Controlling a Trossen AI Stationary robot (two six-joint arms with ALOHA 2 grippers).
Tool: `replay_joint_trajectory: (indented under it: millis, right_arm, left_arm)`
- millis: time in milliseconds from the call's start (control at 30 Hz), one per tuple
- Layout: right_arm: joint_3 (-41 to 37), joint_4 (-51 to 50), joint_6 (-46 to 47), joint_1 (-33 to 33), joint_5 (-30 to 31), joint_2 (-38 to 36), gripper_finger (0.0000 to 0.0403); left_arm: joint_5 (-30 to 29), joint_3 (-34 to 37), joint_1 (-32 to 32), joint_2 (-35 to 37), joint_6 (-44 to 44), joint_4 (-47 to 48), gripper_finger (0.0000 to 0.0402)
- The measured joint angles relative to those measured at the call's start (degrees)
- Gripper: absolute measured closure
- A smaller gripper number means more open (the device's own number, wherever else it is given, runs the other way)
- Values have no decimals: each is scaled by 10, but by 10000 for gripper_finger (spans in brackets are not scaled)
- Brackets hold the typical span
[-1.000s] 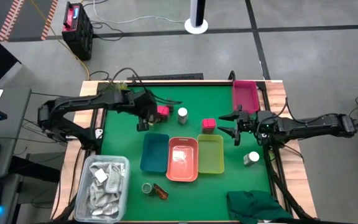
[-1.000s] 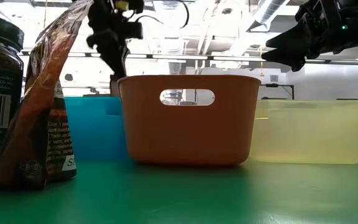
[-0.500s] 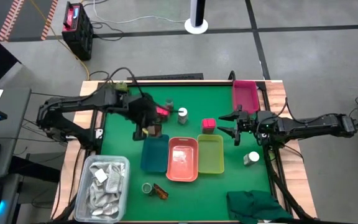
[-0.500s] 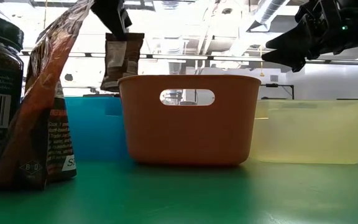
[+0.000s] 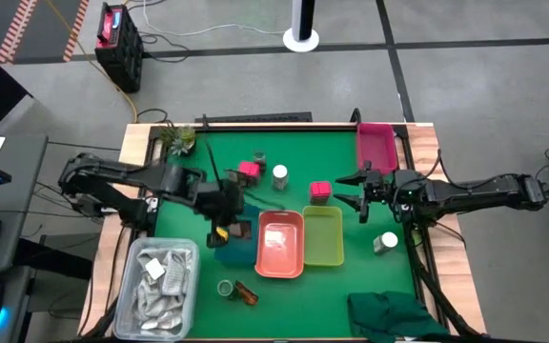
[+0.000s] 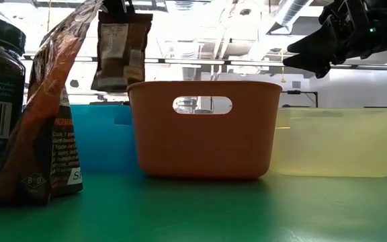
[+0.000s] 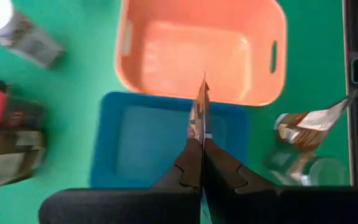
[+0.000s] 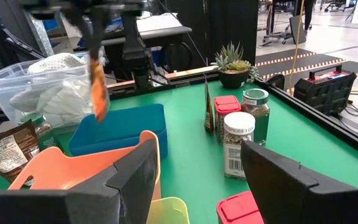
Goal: Sort spices by type
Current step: Put the middle orange seasoning pack into the blue bin
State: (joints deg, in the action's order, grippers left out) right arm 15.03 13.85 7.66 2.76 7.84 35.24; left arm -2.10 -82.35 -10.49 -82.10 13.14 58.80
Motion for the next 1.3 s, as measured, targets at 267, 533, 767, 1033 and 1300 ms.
replay_joint_trajectory:
  millis: [267, 533, 767, 1033, 1300]
  right_arm:
    - [0, -1, 12, -1, 0, 0, 143]
    - [0, 0, 14, -1, 0, 0, 143]
    - [0, 0, 18, -1, 0, 0, 143]
    - [0, 0, 19, -1, 0, 0, 143]
    - [0, -1, 19, -1, 0, 0, 143]
  left_arm:
    - [-12, 0, -67, -92, 54, -2, 401]
    - [-18, 0, -83, -124, 80, -2, 401]
    - [-37, 18, -90, -124, 79, -1, 401]
    - [-51, 61, -102, -124, 75, -32, 401]
    - [-62, 67, -102, -124, 71, -30, 401]
